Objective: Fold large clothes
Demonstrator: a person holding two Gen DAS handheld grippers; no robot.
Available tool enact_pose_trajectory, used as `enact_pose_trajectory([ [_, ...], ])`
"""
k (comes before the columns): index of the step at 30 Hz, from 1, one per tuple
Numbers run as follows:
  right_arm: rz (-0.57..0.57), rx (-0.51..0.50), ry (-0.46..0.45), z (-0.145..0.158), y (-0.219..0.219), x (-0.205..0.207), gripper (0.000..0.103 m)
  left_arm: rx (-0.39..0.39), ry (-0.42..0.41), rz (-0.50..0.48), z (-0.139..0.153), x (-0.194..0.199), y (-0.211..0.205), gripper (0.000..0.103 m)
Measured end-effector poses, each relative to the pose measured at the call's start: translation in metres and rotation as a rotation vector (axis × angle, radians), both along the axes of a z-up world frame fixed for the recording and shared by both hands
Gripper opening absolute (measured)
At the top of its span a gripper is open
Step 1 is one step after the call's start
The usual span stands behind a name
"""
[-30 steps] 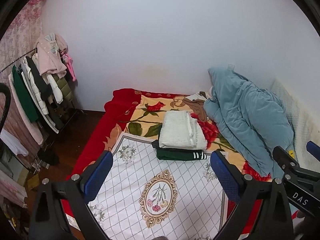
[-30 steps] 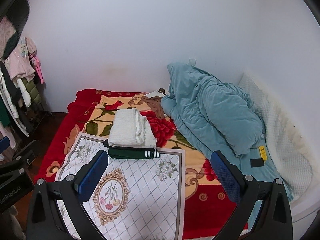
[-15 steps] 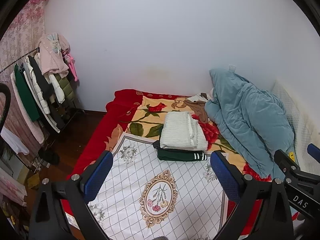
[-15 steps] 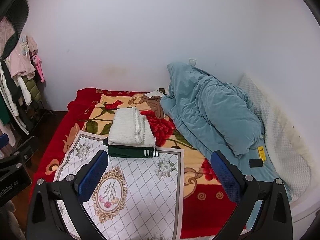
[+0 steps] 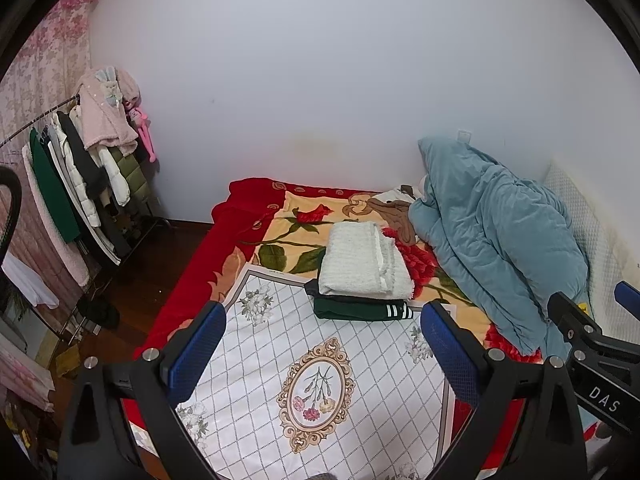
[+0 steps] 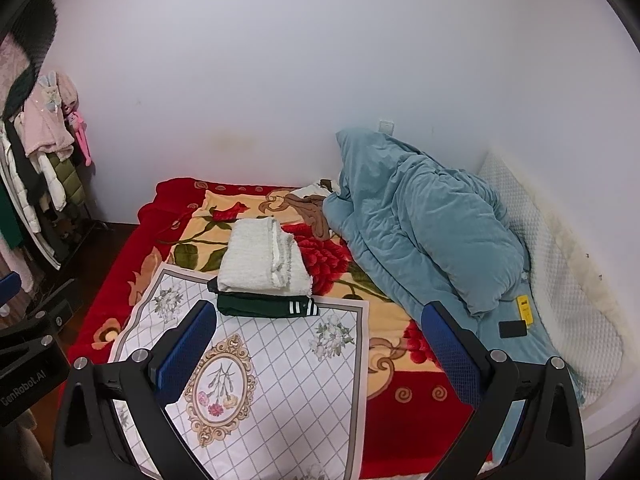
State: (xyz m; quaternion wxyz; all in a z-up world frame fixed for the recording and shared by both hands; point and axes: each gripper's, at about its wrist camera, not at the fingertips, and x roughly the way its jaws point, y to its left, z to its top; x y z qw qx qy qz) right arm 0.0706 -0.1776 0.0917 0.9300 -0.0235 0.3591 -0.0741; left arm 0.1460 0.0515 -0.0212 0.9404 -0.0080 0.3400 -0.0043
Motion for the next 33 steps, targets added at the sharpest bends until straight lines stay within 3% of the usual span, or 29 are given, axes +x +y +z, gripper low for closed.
enact_pose_trajectory([
  [33, -0.010, 0.010, -0.013, 0.000, -0.003, -0.010, 0.103, 0.010, -0.014, -0.005, 0.002, -0.011, -0.005, 0.099],
])
